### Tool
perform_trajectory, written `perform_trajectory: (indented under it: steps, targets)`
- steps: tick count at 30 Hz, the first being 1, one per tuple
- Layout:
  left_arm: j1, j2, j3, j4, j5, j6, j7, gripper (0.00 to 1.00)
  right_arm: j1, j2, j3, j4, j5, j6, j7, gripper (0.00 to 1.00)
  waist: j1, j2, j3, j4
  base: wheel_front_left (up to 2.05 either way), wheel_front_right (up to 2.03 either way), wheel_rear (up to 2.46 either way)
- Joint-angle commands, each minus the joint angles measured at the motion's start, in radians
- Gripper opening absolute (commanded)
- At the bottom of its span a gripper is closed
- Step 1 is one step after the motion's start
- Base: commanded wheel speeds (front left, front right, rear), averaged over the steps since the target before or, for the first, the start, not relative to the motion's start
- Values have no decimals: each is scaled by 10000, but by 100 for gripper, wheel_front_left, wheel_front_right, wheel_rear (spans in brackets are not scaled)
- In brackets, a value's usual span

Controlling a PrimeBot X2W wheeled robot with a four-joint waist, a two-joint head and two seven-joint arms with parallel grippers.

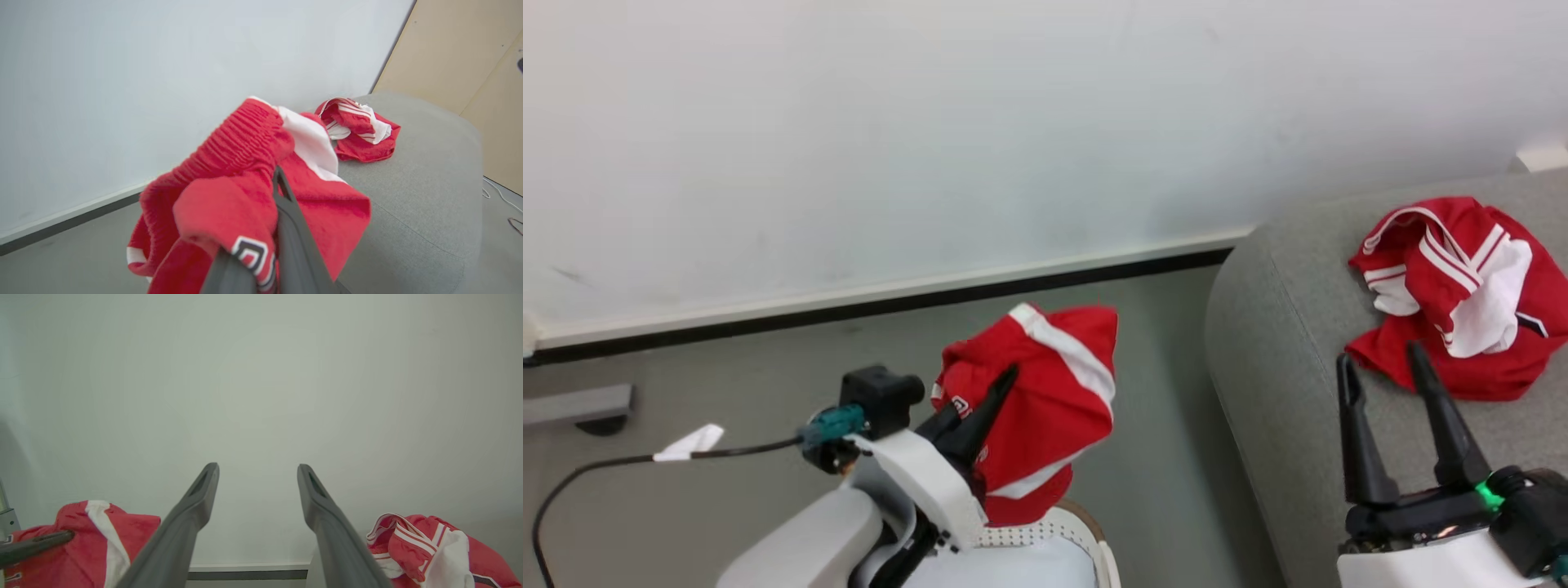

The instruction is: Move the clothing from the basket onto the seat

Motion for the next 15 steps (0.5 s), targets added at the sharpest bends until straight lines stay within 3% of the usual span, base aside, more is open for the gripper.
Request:
perform_trajectory:
  steps: [1,15]
  targets:
    - [112,62,104,-209,67,77,-1,0,144,-37,64,52,86,-22,10,100,3,0,-280,216,0,0,0]
    - [-546,1043,1201,-3450,628,1273,189,0,198,85,1356,666,301,-22,10,100,3,0,-503,453,0,0,0]
